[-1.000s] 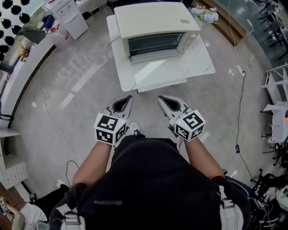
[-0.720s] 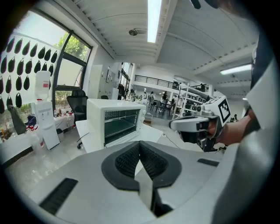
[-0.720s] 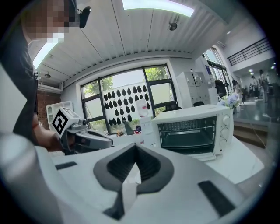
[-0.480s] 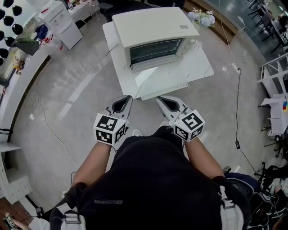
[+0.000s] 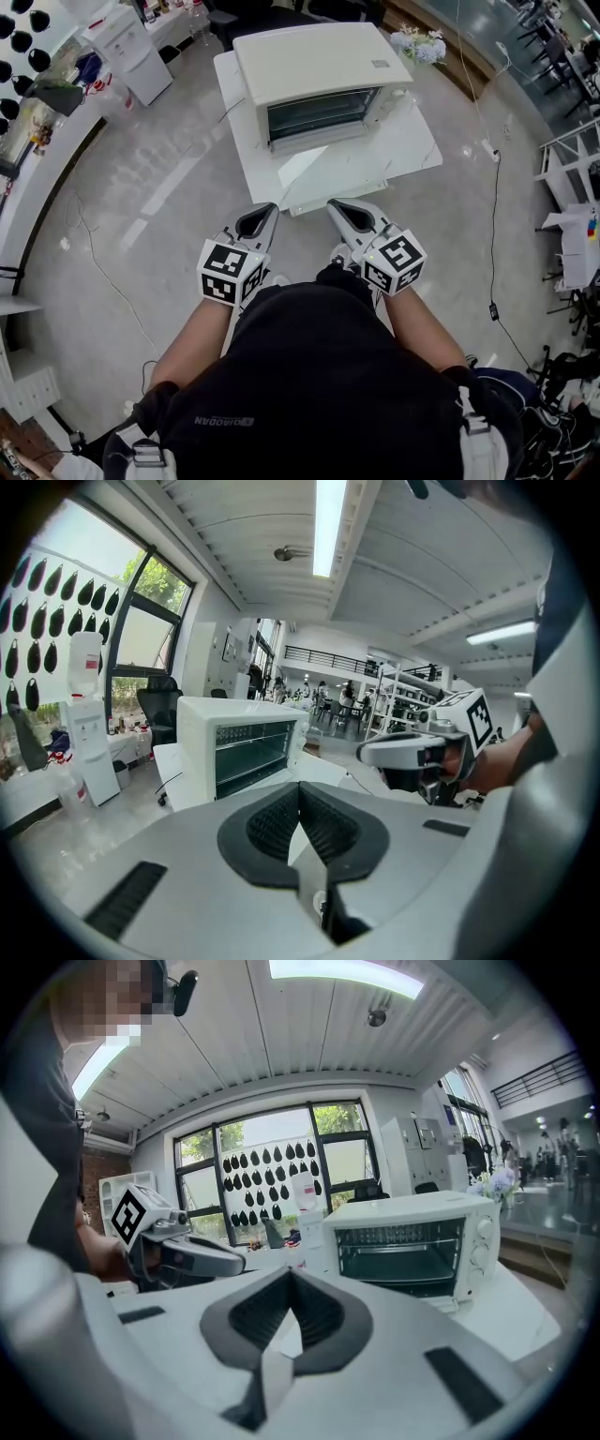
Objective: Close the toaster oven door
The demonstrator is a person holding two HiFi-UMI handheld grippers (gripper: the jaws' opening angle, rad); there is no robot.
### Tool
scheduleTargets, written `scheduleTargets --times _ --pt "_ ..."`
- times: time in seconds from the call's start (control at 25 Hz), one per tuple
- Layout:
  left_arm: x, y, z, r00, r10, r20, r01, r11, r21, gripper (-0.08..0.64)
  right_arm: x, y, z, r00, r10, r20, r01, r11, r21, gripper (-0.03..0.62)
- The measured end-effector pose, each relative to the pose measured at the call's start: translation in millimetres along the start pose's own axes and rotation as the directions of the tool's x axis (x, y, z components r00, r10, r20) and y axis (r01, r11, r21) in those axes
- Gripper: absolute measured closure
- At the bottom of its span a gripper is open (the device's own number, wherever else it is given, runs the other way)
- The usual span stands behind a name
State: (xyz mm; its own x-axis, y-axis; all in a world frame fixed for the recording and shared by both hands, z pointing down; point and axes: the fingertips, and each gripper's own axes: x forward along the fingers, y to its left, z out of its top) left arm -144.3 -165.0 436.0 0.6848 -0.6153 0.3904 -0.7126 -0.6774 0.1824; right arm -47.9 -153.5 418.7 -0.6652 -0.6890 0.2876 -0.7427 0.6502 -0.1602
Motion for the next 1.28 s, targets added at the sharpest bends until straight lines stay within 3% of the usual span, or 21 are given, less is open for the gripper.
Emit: scheduleTargets --times 0.76,1.28 --pt "17.7 -13.0 4.9 1.000 -0.023 0.000 0.023 1.000 0.021 0.557 -16.9 -4.9 7.0 0.998 -0.025 0.049 0.028 0.998 -0.048 0.577" --pt "19.9 -14.5 2.2 1.000 -0.028 -0.009 0.029 0.999 0.023 0.557 -21.2 -9.9 4.6 0.997 -0.036 0.069 0.035 0.999 0.013 0.488"
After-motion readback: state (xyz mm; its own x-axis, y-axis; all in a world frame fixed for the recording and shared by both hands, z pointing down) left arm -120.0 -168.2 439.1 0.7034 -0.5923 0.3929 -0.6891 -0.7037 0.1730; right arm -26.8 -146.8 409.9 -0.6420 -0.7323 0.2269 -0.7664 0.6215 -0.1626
